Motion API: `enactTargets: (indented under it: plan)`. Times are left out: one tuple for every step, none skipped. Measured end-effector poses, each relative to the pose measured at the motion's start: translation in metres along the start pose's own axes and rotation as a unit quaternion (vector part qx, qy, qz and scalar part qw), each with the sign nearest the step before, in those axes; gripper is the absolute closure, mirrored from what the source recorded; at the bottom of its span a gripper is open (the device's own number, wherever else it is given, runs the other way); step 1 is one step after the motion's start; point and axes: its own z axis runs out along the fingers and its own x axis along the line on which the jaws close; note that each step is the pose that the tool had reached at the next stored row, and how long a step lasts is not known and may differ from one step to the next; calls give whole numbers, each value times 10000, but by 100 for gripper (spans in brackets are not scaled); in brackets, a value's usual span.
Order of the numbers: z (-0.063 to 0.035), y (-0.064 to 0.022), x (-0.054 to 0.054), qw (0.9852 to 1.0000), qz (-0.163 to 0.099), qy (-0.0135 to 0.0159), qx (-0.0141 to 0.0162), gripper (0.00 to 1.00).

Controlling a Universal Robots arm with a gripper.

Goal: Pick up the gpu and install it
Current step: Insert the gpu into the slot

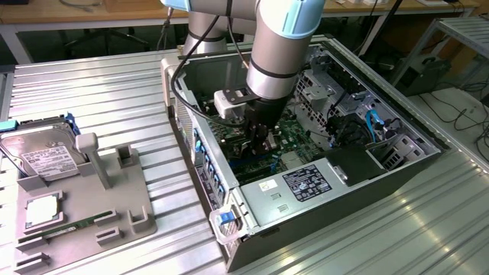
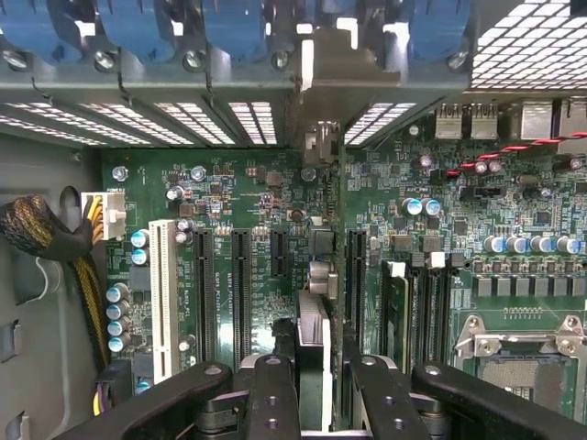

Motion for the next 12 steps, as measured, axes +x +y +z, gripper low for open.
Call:
enactTargets:
  plan:
    - [4, 0, 0, 10000, 0, -1, 1, 72]
    - [5, 0, 0, 10000, 0, -1, 1, 72]
    - [5, 0, 0, 10000, 0, -1, 1, 72]
    - [5, 0, 0, 10000, 0, -2, 1, 72]
    - [5, 0, 0, 10000, 0, -1, 1, 72]
    - [5, 0, 0, 10000, 0, -2, 1, 72]
    - [7, 0, 0, 10000, 0, -2, 1, 72]
    - [21, 0, -1, 10000, 0, -3, 1, 72]
    - [35, 0, 0, 10000, 0, 1, 0, 72]
    - [47, 0, 1, 10000, 0, 3, -1, 72]
    - [58, 0, 0, 10000, 0, -1, 1, 72]
    - [65, 0, 0, 10000, 0, -2, 1, 72]
